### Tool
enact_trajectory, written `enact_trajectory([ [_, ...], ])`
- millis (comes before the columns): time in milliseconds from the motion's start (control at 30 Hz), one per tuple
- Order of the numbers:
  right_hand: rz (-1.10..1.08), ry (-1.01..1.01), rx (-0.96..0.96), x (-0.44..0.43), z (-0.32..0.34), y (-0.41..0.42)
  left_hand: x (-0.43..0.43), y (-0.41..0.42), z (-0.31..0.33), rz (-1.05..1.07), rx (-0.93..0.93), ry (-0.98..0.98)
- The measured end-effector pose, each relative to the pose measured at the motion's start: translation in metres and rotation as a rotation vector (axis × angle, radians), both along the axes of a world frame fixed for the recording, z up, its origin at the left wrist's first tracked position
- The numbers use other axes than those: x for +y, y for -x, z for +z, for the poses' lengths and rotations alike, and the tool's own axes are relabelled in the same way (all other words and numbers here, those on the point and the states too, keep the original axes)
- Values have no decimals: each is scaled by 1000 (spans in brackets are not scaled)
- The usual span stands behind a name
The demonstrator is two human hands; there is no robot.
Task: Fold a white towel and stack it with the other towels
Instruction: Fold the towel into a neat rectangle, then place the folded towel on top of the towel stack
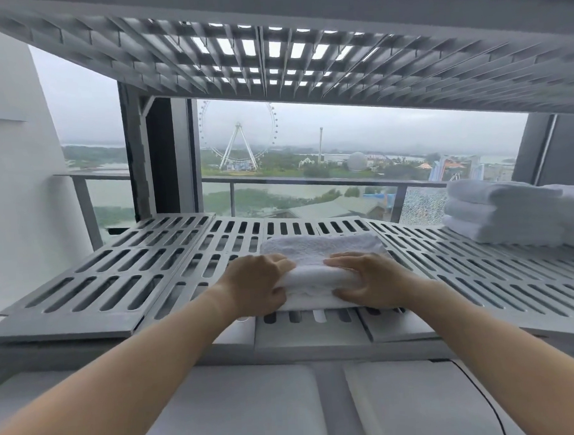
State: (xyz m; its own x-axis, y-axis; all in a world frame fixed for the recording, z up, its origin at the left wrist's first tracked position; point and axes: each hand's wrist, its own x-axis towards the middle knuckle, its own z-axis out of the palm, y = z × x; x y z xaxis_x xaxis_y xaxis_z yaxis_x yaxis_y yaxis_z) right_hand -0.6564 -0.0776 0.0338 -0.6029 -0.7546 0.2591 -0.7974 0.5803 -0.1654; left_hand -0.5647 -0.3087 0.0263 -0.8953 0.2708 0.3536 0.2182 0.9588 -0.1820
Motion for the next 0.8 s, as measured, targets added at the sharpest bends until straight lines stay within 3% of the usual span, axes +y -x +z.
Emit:
enact_trajectory([
  [367, -166, 122, 263, -37, -19, -19, 28, 1, -19, 225, 240, -229],
  [533, -307, -4, 213, -28, -14, -9, 24, -1, -14, 202, 170, -255],
  [800, -252, -64, 241, -13, -19, -12, 15, 2, -14, 109, 72, -148],
])
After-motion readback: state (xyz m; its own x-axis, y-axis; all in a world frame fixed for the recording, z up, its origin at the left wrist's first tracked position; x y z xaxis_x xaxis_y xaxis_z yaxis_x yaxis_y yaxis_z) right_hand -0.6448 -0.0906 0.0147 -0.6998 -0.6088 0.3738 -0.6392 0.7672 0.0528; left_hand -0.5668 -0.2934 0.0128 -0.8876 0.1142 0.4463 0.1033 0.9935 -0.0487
